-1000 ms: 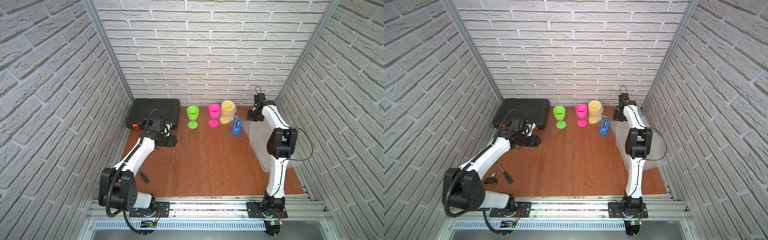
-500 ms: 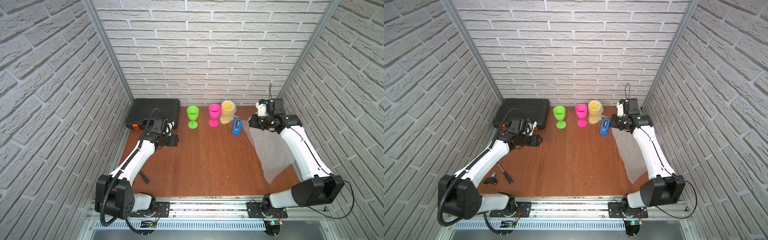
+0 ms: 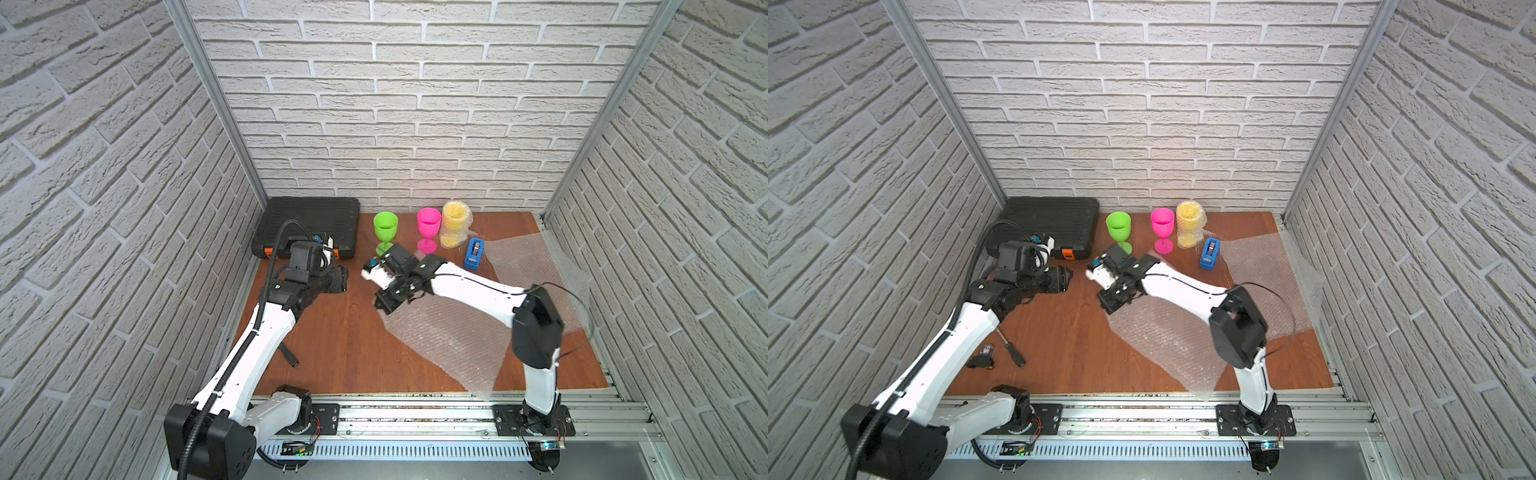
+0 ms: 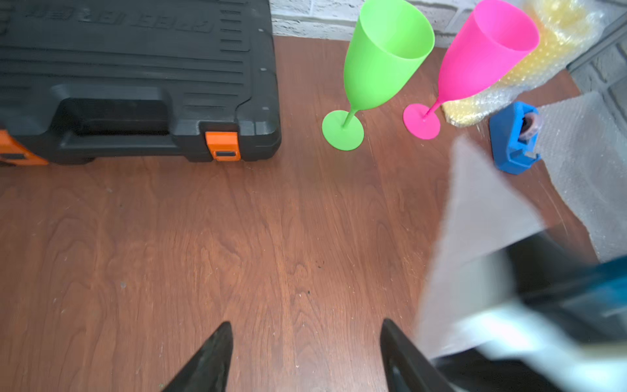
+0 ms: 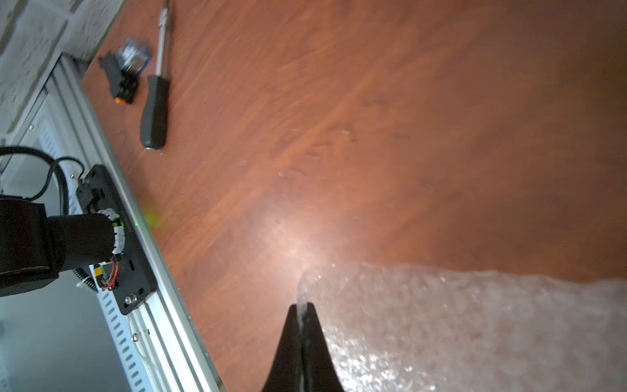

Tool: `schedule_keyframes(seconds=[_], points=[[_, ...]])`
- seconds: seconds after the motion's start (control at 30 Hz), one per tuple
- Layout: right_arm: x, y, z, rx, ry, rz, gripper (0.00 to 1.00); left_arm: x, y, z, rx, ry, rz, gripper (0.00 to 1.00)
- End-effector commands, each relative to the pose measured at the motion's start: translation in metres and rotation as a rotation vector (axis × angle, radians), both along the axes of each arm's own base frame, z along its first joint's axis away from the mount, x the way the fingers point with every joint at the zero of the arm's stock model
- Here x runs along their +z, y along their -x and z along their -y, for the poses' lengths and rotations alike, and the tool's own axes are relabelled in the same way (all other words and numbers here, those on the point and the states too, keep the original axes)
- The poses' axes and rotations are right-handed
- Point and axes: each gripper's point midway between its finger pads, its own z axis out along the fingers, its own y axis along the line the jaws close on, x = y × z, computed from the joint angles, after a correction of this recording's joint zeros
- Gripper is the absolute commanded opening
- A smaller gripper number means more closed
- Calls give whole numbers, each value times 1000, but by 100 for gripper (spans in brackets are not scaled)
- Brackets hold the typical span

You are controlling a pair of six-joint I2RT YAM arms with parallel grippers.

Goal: Wrap wine glasses in bubble wrap
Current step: Place the bubble wrap at the center of the board, then move the bubble wrap to the center of the board.

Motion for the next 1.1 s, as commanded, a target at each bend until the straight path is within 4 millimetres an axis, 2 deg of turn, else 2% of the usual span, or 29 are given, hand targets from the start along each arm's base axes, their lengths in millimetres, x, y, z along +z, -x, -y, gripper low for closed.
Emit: schedule_keyframes(seconds=[0.0,0.1,0.17,0.27,0.33,0.4,0.5,0.6,0.7,0.87,0.93,1.0,1.07], points=[[-14,46,-10,227,83,-27,2,-11,4,-17,90,-17,-46,68],[-28,50,5,198,116,-41,5,-12,10,-23,115,-25,-67,68],[-28,52,15,164,115,-37,13,-14,13,-21,117,-2,-82,69],[-30,57,35,126,145,-49,31,-24,13,-8,90,52,-120,68],[-20,59,44,94,133,-42,43,-35,12,6,62,74,-152,67],[-14,56,56,33,121,-37,50,-45,13,21,28,72,-181,67],[1,47,77,-80,73,-43,58,-61,17,48,-30,77,-226,66],[7,39,99,-186,40,-77,64,-75,21,75,-86,85,-259,66],[4,30,126,-300,37,-99,71,-90,24,94,-121,62,-296,65],[-14,16,196,-589,115,-121,80,-114,35,130,-175,104,-365,62],[-24,16,225,-680,157,-131,83,-125,43,146,-212,101,-398,62],[-32,16,248,-753,176,-141,90,-138,49,158,-232,102,-432,62],[-39,17,265,-806,199,-147,93,-150,54,168,-246,99,-468,61]])
